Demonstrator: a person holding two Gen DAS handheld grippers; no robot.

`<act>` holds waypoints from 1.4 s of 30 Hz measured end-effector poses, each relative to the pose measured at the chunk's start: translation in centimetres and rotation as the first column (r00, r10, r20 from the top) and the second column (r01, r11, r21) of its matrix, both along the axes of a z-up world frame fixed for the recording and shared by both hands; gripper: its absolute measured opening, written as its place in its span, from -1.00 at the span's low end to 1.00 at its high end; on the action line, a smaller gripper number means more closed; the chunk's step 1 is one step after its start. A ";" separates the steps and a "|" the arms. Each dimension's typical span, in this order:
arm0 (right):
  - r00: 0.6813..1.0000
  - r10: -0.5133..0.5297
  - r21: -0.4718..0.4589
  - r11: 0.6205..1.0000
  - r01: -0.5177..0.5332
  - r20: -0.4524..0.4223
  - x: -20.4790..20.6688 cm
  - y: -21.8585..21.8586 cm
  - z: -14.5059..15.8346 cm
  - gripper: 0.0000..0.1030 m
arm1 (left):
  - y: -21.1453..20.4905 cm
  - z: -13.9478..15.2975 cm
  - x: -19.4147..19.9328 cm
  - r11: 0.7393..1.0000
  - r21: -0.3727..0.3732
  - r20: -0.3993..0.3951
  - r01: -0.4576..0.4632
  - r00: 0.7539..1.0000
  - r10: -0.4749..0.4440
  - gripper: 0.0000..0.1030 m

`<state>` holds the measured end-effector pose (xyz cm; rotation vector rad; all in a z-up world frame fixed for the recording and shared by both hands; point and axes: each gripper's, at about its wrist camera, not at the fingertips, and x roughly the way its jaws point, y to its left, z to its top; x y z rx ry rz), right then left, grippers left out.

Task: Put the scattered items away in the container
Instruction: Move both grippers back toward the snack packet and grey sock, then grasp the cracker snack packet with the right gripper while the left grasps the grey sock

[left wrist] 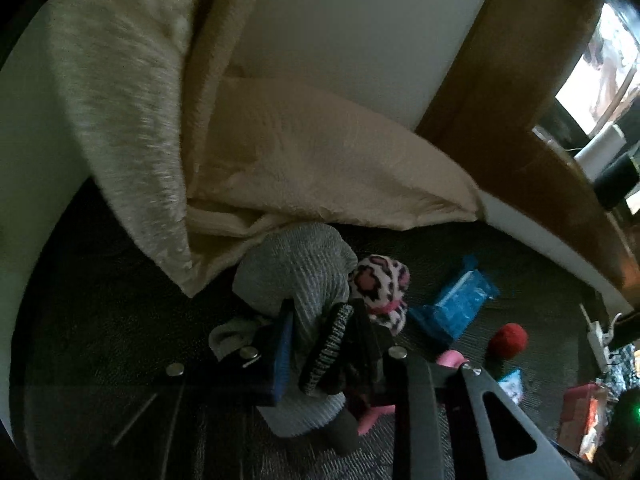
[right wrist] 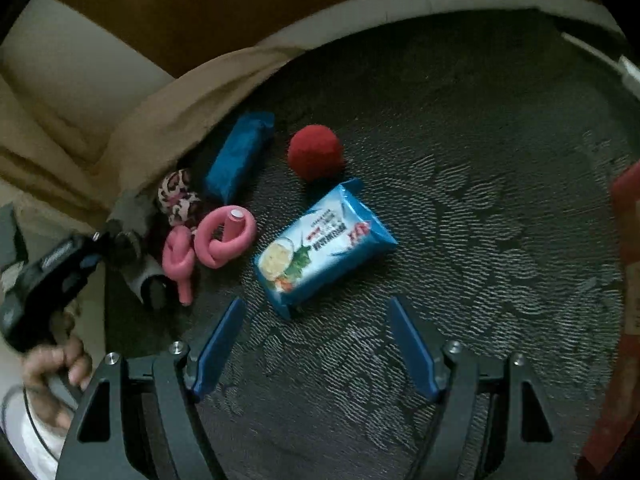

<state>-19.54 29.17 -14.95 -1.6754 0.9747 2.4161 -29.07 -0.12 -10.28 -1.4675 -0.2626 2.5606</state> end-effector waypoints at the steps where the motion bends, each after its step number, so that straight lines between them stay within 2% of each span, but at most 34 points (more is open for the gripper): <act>1: 1.000 -0.002 -0.014 1.000 0.002 0.002 -0.3 0.0 -0.2 0.51 | -0.1 0.3 0.3 1.000 0.006 -0.002 0.001 1.000 -0.001 -0.45; 5: 1.000 -0.018 -0.049 0.999 0.019 0.011 -1.7 0.2 -1.1 0.51 | -0.6 1.3 1.6 1.000 0.026 -0.004 0.011 1.000 -0.011 -0.45; 11: 0.999 -0.027 -0.001 1.000 0.027 0.021 -4.1 -0.1 -2.0 0.51 | -0.6 1.8 3.1 0.998 0.044 0.004 0.040 0.999 -0.040 -0.45; 15: 1.000 0.009 0.119 0.993 -0.012 0.024 -5.5 -1.6 -1.9 0.51 | -0.3 1.8 4.1 0.997 0.047 0.014 0.061 0.998 -0.061 -0.45; 19: 0.996 0.079 0.263 0.961 -0.088 0.046 -6.5 -3.8 -1.9 0.51 | -0.2 1.9 4.6 0.997 0.052 0.018 0.065 0.998 -0.066 -0.45; 23: 0.984 0.170 0.364 0.914 -0.178 0.055 -6.1 -6.2 -1.9 0.28 | 0.2 2.3 5.2 0.996 0.054 0.010 0.071 0.997 -0.072 -0.45; 26: 0.978 0.202 0.375 0.904 -0.206 0.049 -5.2 -6.9 -1.7 0.07 | 0.5 2.9 5.9 0.995 0.052 0.001 0.080 0.997 -0.080 -0.46; 29: 0.976 0.214 0.359 0.908 -0.215 0.041 -4.0 -7.1 -1.3 -0.04 | 1.0 3.5 6.7 0.995 0.047 -0.012 0.092 0.996 -0.092 -0.45; 42: 0.977 0.203 0.354 0.920 -0.169 -0.061 3.0 -5.4 3.4 -0.06 | 3.7 5.7 11.3 0.987 0.023 -0.038 0.160 0.986 -0.159 -0.45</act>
